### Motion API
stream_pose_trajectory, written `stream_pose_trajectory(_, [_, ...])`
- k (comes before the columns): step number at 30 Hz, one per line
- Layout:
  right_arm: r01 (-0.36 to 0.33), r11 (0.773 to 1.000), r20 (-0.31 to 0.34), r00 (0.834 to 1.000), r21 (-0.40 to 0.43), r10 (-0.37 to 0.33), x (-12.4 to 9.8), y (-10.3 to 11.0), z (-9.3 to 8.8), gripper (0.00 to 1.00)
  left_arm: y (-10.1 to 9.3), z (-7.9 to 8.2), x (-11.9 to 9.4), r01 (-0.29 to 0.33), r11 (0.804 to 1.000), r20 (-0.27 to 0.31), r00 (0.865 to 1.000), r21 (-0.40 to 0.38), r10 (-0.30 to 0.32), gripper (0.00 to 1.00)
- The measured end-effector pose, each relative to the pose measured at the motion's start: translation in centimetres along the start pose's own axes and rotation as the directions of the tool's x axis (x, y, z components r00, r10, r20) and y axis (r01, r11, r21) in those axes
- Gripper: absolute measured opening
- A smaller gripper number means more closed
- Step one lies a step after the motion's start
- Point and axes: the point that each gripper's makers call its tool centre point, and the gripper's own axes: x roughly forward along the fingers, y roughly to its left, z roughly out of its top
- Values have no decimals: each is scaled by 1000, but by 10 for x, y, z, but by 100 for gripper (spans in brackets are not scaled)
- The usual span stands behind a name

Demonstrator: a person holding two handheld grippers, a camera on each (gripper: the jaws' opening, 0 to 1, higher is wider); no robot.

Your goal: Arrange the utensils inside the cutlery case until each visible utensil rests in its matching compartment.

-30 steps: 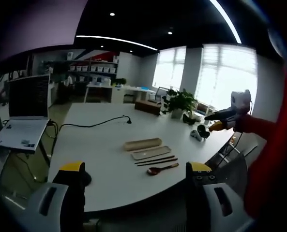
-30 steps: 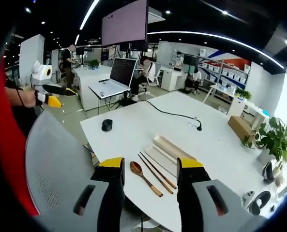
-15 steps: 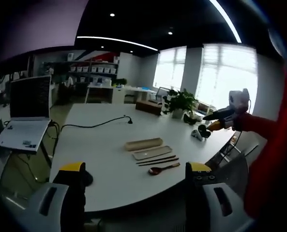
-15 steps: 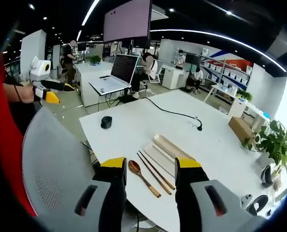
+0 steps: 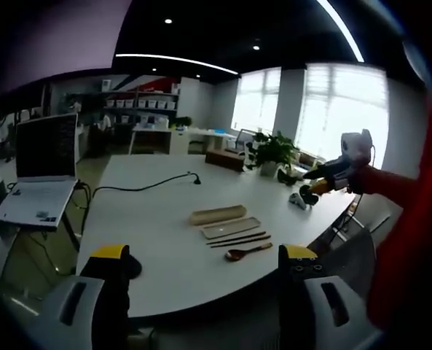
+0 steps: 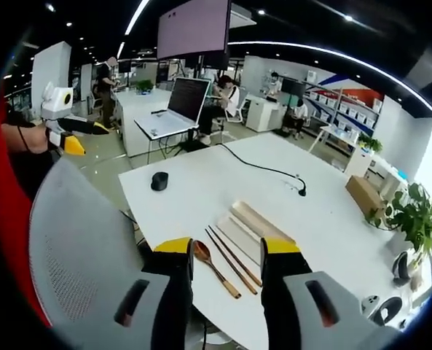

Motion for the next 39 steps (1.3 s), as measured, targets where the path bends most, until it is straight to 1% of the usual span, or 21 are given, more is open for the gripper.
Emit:
stream_pose_trajectory(7, [-19,1000,-6,1000,13,19,5,0,-2,31,1,-1,-1,-2,1000,-4,1000,2,2,86])
stream_pose_trajectory(17, [-29,999,-18,999,23,30,12,-1,-3,31,0,1,1,0,1000,-6,1000,11,0,86])
stream_pose_trajectory(19, [-29,999,-28,999,18,29,14,-1,-5,29,1,1,1,-1,1000,-8,1000,12,1,85])
stream_pose_trajectory(21, [-25,1000,-52,998,-1,25,16,-2,-9,27,1,0,0,-2,1000,-7,1000,11,2,85])
stream_pose_trajectory(26, [-40,999,-43,998,26,41,20,0,-11,29,2,-1,0,1,1000,-12,1000,12,-1,86])
stream_pose_trajectory(32, [-39,999,-46,998,31,41,23,0,-16,30,3,1,2,-5,1000,-4,1000,4,5,88])
stream_pose_trajectory(36, [-43,999,-61,997,28,45,24,1,-23,30,3,2,2,-13,1000,-1,1000,11,13,89])
stream_pose_trajectory(39, [-53,998,-78,995,36,56,27,2,-29,31,2,-1,3,-11,1000,-2,1000,-7,11,90])
